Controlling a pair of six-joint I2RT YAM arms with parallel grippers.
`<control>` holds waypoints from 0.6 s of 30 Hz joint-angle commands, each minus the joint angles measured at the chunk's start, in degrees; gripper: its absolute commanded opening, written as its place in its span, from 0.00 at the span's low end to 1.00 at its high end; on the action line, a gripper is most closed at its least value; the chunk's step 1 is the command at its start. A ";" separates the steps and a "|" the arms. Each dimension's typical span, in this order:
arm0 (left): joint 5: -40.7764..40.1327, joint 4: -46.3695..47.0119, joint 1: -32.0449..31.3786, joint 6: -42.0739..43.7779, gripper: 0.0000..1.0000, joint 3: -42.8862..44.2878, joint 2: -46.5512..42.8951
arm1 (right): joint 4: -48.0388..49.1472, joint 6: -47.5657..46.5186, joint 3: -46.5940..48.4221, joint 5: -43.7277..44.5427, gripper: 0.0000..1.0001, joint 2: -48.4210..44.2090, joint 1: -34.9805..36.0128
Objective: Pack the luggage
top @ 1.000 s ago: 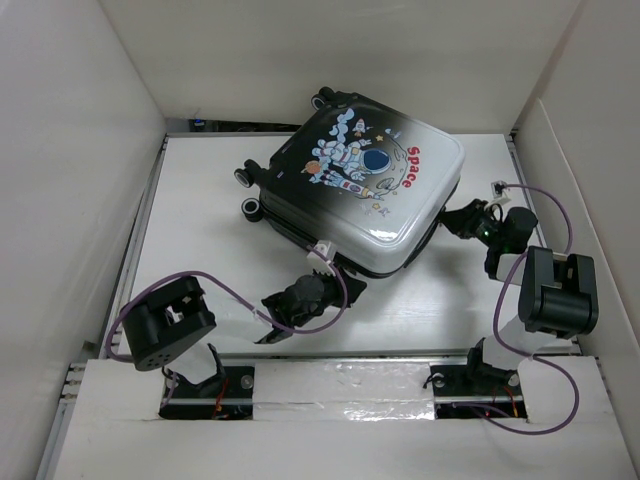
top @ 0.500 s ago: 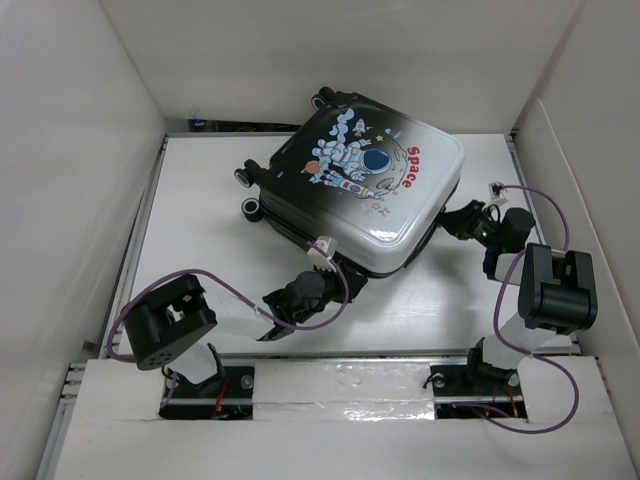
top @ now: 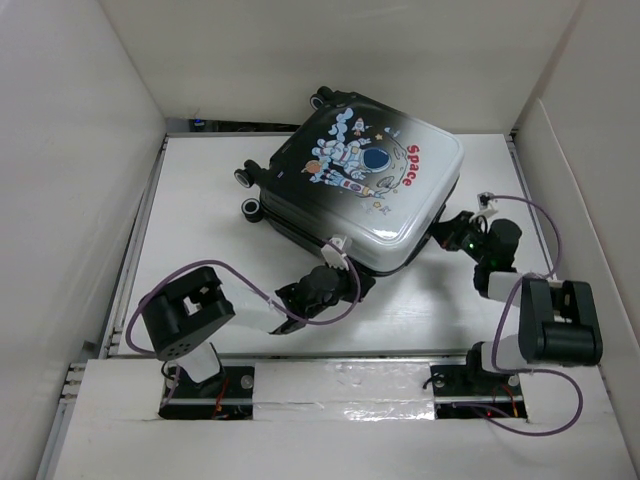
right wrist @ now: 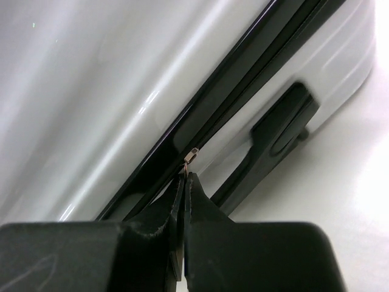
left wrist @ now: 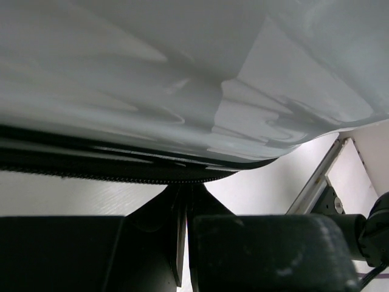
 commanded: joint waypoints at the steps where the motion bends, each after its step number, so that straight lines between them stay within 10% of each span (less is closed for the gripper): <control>1: -3.58 5.45 2.14 2.24 0.00 5.20 -0.38 | -9.84 -3.43 -4.00 6.71 0.00 -8.20 5.10; 11: -2.17 2.73 3.82 4.43 0.00 11.35 1.11 | -35.89 0.15 -9.19 25.16 0.00 -39.23 28.89; 18: 0.20 0.10 4.34 5.49 0.00 16.54 3.22 | -41.69 8.50 -10.16 37.56 0.00 -44.80 52.16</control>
